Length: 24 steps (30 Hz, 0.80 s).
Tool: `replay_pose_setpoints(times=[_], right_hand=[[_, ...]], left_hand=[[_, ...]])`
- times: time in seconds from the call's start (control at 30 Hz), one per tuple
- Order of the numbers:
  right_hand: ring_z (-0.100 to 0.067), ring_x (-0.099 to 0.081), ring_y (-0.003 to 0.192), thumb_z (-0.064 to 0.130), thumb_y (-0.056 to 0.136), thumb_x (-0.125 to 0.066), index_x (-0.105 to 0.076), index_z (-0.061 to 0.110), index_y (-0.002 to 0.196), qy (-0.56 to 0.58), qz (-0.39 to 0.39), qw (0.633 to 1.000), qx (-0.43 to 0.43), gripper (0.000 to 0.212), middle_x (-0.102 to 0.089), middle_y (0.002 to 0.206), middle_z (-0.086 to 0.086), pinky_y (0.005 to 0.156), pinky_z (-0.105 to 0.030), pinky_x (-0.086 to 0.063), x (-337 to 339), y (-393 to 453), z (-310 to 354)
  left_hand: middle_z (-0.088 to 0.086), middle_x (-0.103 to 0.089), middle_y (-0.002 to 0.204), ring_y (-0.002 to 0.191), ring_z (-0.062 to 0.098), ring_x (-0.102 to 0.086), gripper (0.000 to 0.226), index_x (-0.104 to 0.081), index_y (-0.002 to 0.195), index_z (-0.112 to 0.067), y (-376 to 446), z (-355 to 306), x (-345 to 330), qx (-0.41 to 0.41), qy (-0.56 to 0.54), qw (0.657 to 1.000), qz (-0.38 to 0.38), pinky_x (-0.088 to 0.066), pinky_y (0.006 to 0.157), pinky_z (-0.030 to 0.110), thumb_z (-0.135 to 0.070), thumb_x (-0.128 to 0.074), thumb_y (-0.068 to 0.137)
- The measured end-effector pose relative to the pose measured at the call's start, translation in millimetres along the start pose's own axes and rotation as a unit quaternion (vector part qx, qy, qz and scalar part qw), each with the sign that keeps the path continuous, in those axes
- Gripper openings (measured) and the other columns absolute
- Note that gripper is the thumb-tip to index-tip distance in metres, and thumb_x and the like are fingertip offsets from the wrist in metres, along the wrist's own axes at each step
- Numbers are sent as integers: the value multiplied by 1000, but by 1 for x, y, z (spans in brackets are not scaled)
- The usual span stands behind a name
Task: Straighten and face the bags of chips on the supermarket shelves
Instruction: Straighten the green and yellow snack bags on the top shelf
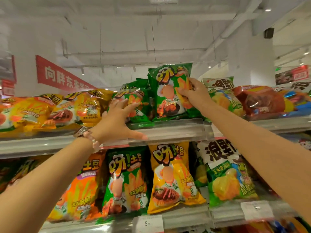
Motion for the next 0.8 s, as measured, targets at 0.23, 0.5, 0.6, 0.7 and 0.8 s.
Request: replay_pose_setpoints(times=[0.23, 0.5, 0.6, 0.7, 0.8], right_hand=[[-17, -59, 100, 34, 87, -66, -45, 17, 139, 29, 55, 998, -14, 59, -59, 115, 0, 83, -30, -51, -10, -1, -22], [-11, -58, 79, 41, 93, -53, -43, 30, 116, -40, 82, 996, 4, 27, -56, 87, 11, 64, -25, -49, -12, -5, -19], [-14, -56, 94, 43, 95, -48, -32, 22, 142, -64, 62, 995, 32, 54, -56, 104, 8, 78, -29, -44, -11, -13, -16], [-8, -47, 109, 41, 95, -49, -33, 19, 144, -58, -1, 994, 88, 56, -52, 127, 2, 88, -25, -36, -6, -29, -13], [-6, -45, 114, 28, 93, -54, -43, 15, 135, -12, -63, 987, 148, 45, -50, 131, 0, 94, -17, -35, -2, -55, -7]], left_hand=[[-10, -2, 161, 147, 16, 7, 119, -18, 147, -48, -2, 2, -6, 3, -12, 1000, -18, -8, 114, 63, -88, -53, 40], [-9, -4, 161, 148, 18, 4, 118, -18, 148, -45, -5, 1, -4, -1, -9, 999, -32, -6, 113, 62, -87, -54, 43], [-5, -10, 161, 148, 19, -2, 114, -18, 149, -40, -11, -6, -2, -11, 0, 998, -55, -1, 115, 60, -82, -56, 50], [-3, -21, 158, 146, 20, -15, 98, -24, 149, -33, -25, -16, -4, -46, -9, 992, -120, -3, 116, 57, -66, -67, 67], [2, -34, 151, 141, 21, -27, 86, -33, 147, -24, -47, -27, -14, -103, -10, 977, -188, -16, 117, 50, -49, -74, 75]])
Point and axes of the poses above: each hand's wrist, its own y-axis towards the middle knuckle, its own x-axis out of the back of the hand, z = x × y, the point moved 3 cm from there along y, towards the middle knuckle
